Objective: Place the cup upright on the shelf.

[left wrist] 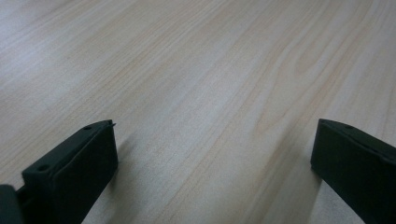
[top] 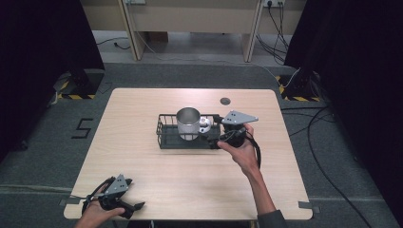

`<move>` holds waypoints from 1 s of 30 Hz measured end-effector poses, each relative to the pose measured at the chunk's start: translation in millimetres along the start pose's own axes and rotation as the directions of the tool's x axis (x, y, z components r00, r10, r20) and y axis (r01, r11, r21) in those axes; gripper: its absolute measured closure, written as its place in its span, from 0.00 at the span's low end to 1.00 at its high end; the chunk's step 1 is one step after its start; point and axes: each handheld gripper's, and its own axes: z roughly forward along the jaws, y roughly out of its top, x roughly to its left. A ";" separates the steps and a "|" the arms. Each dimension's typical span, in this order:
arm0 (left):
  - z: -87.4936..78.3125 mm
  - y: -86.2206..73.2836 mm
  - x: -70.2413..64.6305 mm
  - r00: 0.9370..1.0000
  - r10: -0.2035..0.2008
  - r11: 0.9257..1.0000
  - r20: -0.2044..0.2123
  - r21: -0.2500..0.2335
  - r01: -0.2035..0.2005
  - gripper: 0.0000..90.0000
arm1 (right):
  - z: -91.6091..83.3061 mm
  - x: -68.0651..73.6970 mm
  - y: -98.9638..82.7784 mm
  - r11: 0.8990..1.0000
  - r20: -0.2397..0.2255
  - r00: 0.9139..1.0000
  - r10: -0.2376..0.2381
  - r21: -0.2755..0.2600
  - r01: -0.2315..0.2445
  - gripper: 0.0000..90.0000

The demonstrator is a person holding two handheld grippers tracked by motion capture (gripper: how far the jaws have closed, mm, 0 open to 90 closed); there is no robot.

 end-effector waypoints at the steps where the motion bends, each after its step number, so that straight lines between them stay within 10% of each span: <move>1: 0.0 0.0 0.0 1.000 0.000 1.000 0.000 0.000 0.000 0.00 | -0.9 0.8 -0.9 1.000 -0.001 1.000 0.000 -0.002 0.000 0.17; 30: -0.2 -0.3 -0.2 1.000 0.000 1.000 -0.003 0.001 0.000 0.00 | -36.6 35.5 -71.5 0.999 0.074 0.997 -0.017 0.049 0.013 0.18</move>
